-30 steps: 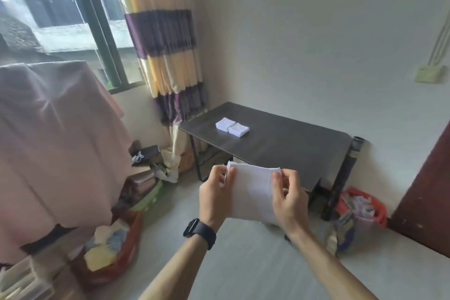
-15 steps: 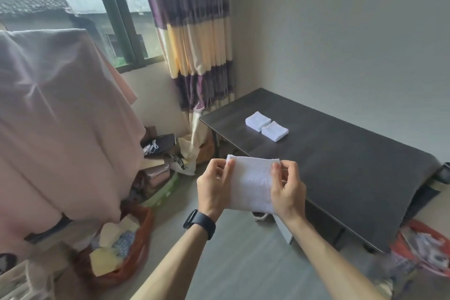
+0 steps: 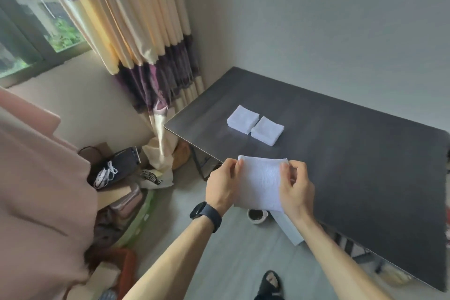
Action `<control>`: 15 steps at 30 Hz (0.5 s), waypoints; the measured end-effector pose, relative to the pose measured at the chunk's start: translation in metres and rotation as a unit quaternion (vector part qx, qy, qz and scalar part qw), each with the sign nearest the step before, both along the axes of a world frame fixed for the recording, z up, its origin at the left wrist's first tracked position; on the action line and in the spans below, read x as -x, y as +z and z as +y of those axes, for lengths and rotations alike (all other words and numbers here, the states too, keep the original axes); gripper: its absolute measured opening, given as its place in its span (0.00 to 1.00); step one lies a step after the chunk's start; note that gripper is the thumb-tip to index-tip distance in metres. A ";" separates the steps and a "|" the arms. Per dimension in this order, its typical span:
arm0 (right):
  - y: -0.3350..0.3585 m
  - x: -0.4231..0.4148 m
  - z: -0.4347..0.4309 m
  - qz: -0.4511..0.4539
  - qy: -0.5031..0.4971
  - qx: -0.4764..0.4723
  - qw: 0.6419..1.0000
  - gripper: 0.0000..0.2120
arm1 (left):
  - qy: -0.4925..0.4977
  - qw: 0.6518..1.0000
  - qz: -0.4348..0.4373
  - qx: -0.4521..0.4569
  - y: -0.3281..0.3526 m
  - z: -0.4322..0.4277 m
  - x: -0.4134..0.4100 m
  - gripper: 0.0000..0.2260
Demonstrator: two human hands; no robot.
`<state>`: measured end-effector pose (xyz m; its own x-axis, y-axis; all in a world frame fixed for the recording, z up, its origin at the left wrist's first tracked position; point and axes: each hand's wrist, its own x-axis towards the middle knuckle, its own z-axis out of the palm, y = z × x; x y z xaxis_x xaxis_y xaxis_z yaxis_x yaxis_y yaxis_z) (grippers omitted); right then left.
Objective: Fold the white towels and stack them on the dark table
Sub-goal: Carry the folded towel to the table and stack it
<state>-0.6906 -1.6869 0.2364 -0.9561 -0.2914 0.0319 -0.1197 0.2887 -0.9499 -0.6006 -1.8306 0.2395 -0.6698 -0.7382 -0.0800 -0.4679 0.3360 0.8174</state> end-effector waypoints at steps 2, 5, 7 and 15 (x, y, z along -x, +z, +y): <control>-0.013 0.029 -0.020 -0.014 -0.016 -0.013 1.000 0.09 | -0.024 0.999 -0.029 0.017 -0.010 -0.026 0.037 0.18; -0.031 0.079 -0.049 -0.036 -0.041 -0.023 0.998 0.08 | -0.062 0.995 -0.064 0.041 -0.023 -0.060 0.095 0.13; -0.040 0.114 -0.066 -0.057 -0.057 -0.028 0.996 0.09 | -0.081 0.993 -0.084 0.034 -0.035 -0.079 0.134 0.11; -0.074 0.220 -0.125 -0.139 -0.087 -0.064 0.984 0.11 | -0.125 0.980 -0.151 0.015 -0.074 -0.148 0.255 0.10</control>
